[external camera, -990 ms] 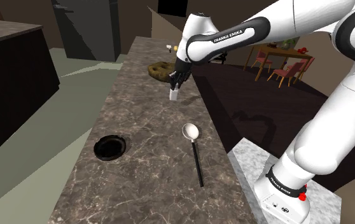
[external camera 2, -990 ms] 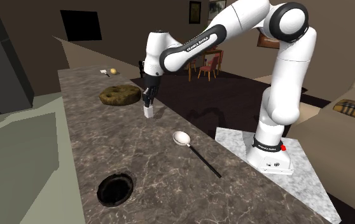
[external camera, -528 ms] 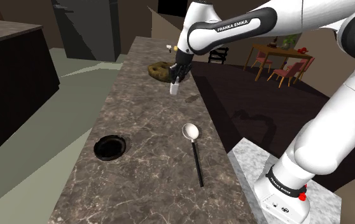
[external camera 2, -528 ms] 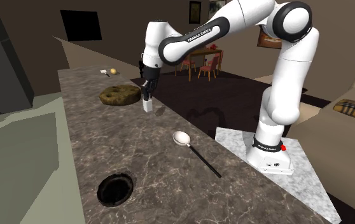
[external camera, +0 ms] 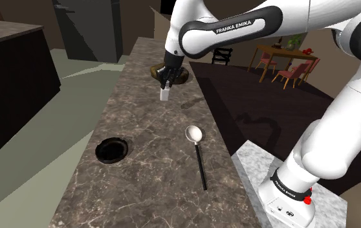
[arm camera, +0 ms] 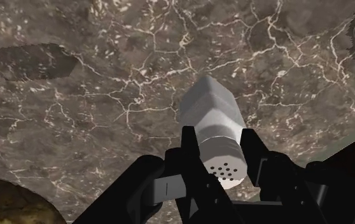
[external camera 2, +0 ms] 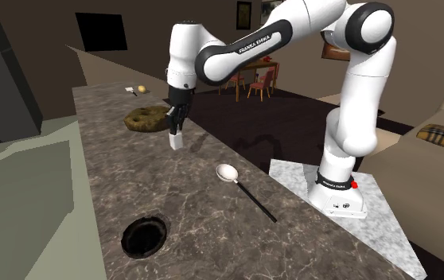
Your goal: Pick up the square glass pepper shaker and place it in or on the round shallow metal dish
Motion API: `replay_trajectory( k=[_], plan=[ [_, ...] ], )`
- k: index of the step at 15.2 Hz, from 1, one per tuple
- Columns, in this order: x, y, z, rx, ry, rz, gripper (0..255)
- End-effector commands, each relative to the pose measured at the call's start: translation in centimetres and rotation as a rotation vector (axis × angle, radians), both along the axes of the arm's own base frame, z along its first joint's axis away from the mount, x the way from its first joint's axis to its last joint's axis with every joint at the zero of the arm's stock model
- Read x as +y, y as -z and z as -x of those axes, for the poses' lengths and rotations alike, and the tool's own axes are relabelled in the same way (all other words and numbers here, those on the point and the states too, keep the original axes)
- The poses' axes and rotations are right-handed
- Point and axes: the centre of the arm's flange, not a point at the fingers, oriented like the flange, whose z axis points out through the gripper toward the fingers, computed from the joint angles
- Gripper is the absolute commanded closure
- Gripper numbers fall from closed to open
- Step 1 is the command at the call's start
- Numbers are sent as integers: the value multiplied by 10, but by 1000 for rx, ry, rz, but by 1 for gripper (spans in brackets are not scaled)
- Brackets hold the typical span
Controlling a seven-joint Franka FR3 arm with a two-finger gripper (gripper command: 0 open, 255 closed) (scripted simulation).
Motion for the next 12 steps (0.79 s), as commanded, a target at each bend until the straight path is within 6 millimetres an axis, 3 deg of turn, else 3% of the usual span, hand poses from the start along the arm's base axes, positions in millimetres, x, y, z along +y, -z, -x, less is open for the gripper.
replay_trajectory(
  k=[1, 12],
  plan=[
    [25, -4, 4, 0, 2, 0, 255],
    [168, -18, 19, 0, 2, 0, 255]
  ],
)
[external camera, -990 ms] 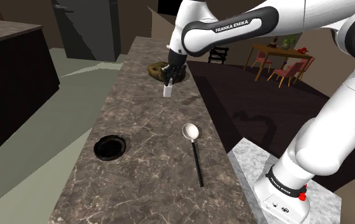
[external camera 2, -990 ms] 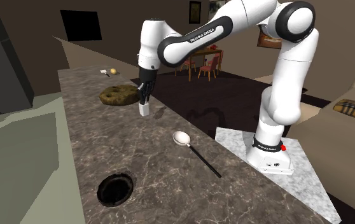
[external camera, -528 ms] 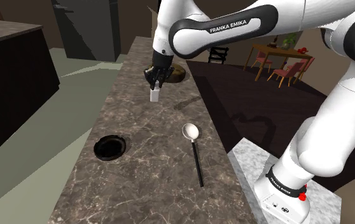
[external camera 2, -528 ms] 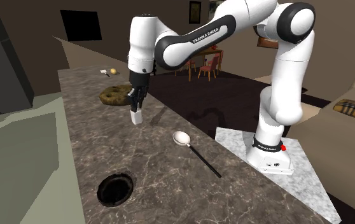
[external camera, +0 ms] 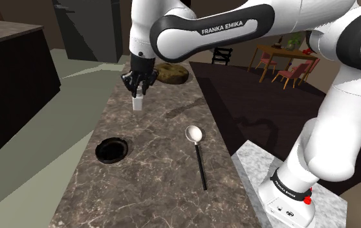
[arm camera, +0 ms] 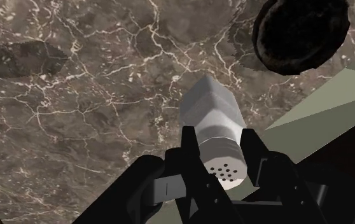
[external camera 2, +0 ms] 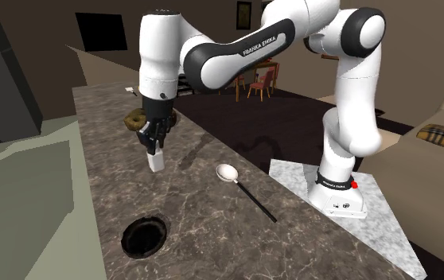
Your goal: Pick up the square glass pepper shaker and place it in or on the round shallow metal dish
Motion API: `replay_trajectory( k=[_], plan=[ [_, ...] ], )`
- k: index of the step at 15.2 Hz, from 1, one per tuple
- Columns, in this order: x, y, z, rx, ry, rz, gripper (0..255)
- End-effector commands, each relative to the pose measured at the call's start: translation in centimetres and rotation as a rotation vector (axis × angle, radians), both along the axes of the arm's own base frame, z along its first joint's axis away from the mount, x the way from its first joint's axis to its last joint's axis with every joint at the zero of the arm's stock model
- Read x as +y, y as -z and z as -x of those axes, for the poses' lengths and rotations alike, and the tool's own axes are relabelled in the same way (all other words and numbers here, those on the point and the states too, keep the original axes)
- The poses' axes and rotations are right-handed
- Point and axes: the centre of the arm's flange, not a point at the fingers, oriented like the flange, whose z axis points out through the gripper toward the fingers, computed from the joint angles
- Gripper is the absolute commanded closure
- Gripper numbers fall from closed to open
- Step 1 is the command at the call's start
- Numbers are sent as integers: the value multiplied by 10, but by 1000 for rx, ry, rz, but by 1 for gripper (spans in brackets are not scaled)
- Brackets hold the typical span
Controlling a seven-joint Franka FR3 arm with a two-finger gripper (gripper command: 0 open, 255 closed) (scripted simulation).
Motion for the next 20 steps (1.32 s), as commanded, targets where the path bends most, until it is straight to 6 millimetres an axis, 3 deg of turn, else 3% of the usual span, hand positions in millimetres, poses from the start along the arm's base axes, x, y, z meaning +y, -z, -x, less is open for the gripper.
replay_trajectory(
  k=[1, 9, 20],
  plan=[
    [26, -4, 4, 0, 2, 0, 255],
    [137, -14, 15, 0, 2, 0, 255],
    [137, 44, 15, 0, 2, 0, 255]
  ],
)
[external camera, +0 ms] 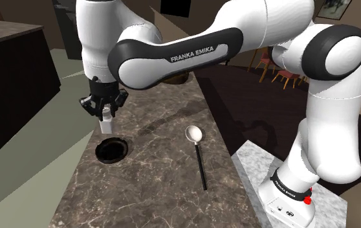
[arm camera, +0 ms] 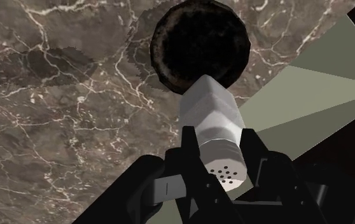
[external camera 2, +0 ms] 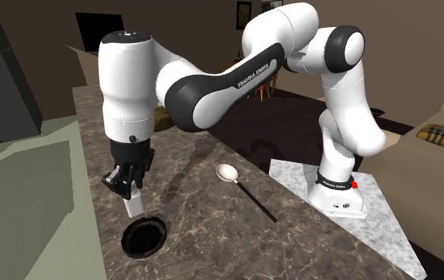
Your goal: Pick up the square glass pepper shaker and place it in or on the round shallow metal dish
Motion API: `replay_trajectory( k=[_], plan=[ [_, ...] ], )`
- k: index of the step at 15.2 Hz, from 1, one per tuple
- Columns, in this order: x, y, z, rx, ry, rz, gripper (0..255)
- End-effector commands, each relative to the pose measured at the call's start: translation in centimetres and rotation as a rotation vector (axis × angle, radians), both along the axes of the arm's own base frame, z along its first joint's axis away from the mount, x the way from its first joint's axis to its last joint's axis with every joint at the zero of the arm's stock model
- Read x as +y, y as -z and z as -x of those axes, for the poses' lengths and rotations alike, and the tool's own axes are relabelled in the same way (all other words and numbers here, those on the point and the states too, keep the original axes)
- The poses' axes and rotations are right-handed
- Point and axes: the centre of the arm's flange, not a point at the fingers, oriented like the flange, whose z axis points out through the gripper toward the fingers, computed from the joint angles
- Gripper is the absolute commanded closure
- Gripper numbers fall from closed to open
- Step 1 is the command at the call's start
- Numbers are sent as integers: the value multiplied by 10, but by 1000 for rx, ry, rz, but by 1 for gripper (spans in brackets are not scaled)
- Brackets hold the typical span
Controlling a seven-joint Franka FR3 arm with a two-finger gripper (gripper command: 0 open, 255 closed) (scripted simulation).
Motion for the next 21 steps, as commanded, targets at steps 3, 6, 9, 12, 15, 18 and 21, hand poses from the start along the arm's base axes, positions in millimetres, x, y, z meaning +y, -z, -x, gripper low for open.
replay_trajectory(
  k=[3, 6, 9, 12, 15, 18, 21],
  plan=[
    [1, 21, 0, 0, 0, 0, 255],
    [1, 37, 0, 0, 0, 0, 255],
    [1, 53, 0, 0, 0, 0, 255],
    [1, 53, 0, 0, 0, 0, 255],
    [1, 53, 0, 0, 0, 0, 255],
    [1, 53, 0, 0, 0, 0, 0],
    [1, 53, 0, 0, 0, 0, 0]
  ],
)
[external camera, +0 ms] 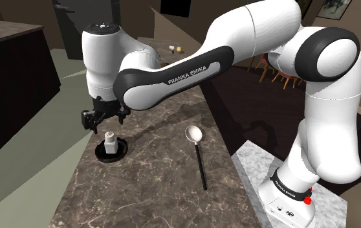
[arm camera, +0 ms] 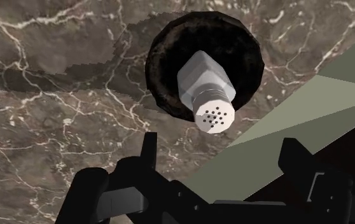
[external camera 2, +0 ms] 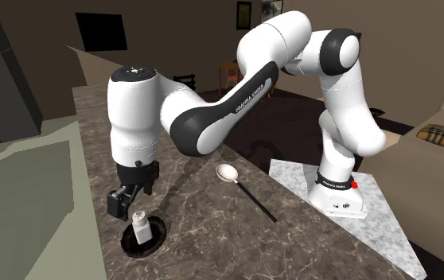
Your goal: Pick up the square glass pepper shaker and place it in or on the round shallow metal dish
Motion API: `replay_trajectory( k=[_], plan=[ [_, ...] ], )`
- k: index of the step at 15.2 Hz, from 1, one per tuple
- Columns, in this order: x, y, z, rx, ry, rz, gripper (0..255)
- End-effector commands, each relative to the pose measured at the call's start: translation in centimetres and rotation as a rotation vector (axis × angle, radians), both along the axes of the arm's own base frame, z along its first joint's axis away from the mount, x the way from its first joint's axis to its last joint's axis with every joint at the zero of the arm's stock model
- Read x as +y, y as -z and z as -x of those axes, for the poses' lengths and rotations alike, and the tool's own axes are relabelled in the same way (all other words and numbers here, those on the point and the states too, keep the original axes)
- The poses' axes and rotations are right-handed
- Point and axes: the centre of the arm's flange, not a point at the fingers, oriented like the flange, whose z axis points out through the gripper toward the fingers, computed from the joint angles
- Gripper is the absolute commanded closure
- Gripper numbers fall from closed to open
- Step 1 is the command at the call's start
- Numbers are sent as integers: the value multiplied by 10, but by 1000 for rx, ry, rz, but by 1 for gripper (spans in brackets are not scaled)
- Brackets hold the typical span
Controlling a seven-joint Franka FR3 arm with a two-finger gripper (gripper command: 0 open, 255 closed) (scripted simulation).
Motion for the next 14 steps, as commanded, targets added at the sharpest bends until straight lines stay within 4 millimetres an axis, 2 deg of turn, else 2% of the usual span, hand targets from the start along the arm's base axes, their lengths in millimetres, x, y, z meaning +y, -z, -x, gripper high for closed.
replay_trajectory(
  k=[1, 2, 6, 14],
  plan=[
    [0, 0, 0, 0, 0, 0, 0],
    [0, 0, 0, 0, 0, 0, 0],
    [1, -49, 11, 0, 0, 0, 0],
    [1, -49, 11, 0, 0, 0, 0]
  ],
)
